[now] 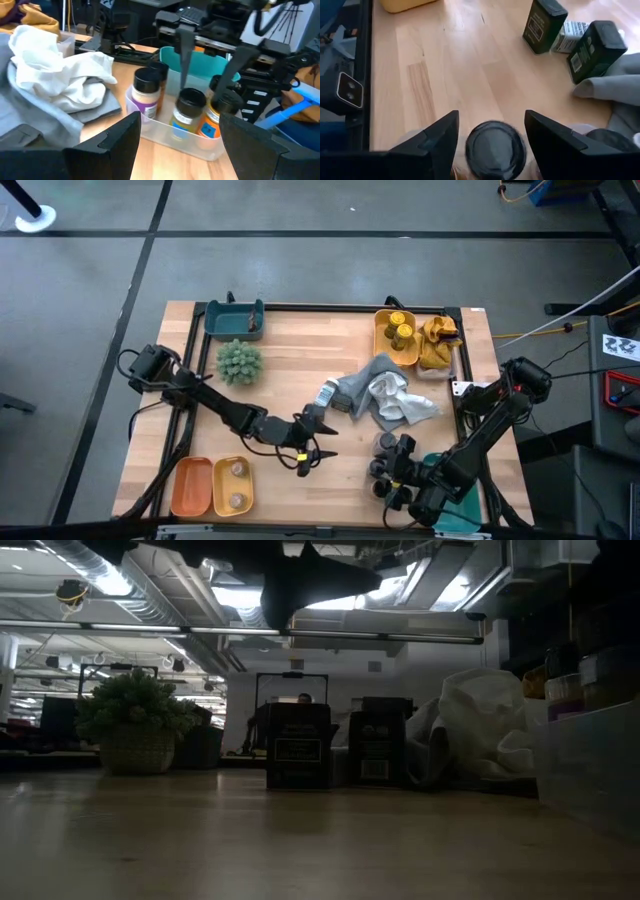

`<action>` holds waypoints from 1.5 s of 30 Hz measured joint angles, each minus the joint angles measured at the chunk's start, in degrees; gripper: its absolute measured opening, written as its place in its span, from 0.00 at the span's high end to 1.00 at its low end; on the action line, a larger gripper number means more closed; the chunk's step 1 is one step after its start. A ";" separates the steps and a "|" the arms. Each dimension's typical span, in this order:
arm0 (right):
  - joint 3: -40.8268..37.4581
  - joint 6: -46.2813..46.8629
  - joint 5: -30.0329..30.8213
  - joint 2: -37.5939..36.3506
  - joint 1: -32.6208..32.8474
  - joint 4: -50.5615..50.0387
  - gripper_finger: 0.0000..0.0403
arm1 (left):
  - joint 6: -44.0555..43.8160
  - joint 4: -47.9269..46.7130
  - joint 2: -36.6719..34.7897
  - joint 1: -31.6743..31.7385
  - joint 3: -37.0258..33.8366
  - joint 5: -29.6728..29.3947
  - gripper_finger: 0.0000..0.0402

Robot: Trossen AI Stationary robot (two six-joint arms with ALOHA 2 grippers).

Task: Sort spices by type
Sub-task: Put the black seasoning can into the orange bin

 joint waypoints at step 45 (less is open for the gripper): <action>4.58 -0.97 3.62 -0.02 0.00 -10.03 0.44 | 1.38 -36.85 -5.77 12.07 0.00 2.16 0.37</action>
